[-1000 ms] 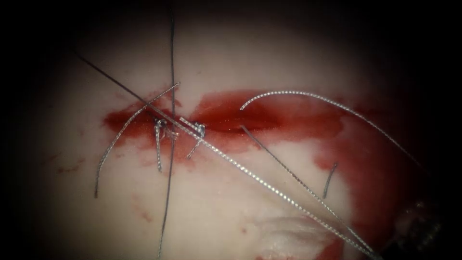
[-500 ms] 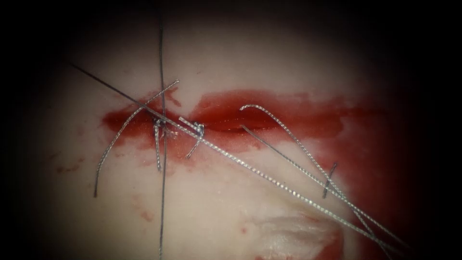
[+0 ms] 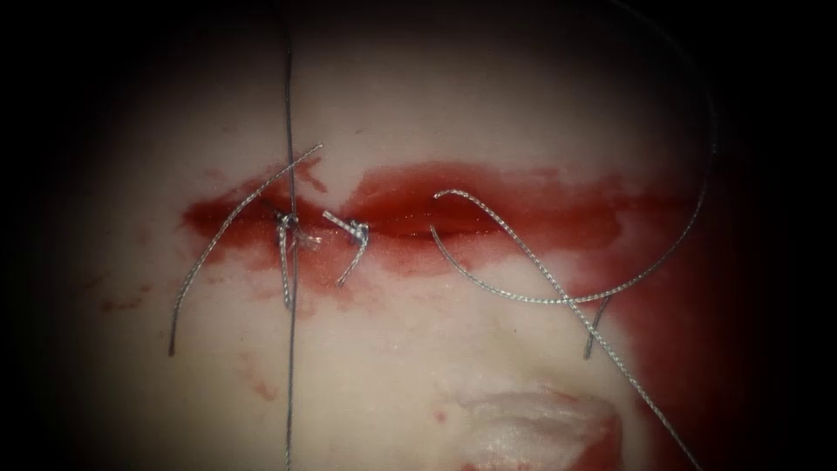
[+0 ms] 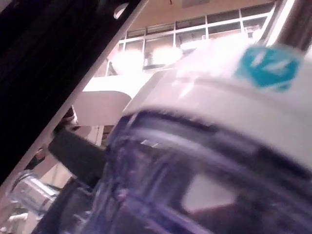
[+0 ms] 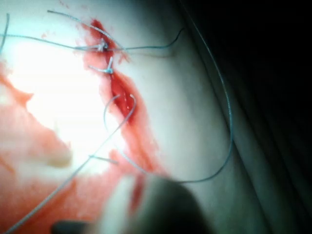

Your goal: Wound Closure

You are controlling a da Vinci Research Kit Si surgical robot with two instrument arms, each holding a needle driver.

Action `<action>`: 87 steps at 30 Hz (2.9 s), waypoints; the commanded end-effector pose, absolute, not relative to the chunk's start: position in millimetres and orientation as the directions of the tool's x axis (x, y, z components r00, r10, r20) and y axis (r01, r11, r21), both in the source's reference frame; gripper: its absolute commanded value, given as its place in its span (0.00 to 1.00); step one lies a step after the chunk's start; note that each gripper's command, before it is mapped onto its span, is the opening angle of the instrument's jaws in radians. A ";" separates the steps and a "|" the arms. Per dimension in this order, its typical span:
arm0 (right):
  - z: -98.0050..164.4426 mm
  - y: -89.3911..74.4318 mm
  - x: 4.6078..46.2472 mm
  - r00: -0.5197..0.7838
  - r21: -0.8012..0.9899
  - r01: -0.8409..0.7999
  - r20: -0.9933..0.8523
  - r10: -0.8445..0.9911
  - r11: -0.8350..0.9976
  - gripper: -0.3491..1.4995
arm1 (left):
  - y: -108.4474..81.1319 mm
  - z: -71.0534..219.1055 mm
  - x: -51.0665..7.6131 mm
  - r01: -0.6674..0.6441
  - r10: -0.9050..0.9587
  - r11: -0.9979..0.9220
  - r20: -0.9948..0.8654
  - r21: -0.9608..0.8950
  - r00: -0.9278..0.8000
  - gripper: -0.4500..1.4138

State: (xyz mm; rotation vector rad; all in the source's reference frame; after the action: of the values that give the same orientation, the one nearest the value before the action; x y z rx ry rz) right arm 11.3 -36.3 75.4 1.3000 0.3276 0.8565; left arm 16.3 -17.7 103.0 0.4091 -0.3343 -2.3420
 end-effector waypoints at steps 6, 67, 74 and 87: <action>74.6 -28.0 21.9 0.565 0.872 -0.149 -0.312 0.764 0.466 0.00 | -18.8 98.8 4.8 0.674 -0.829 -0.557 -0.274 0.485 -0.488 0.00; 78.8 -36.9 15.4 0.712 0.675 -0.656 0.404 0.574 0.338 0.00 | -22.4 95.4 -7.9 0.600 -0.913 -0.403 -0.345 0.691 -0.217 0.00; 77.8 -35.8 11.0 0.749 0.662 -0.636 0.409 0.521 0.396 0.00 | -22.1 95.4 -7.4 0.597 -0.908 -0.417 -0.350 0.686 -0.231 0.00; 77.7 -34.1 7.2 0.750 0.629 -0.631 0.347 0.562 0.454 0.22 | -22.1 95.5 -7.3 0.596 -0.906 -0.421 -0.352 0.684 -0.236 0.00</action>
State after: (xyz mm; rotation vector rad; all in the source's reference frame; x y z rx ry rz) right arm 6.5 -35.3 77.6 0.8150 -0.0883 0.7447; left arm -6.7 -23.2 95.7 0.8970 -0.4997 -1.8375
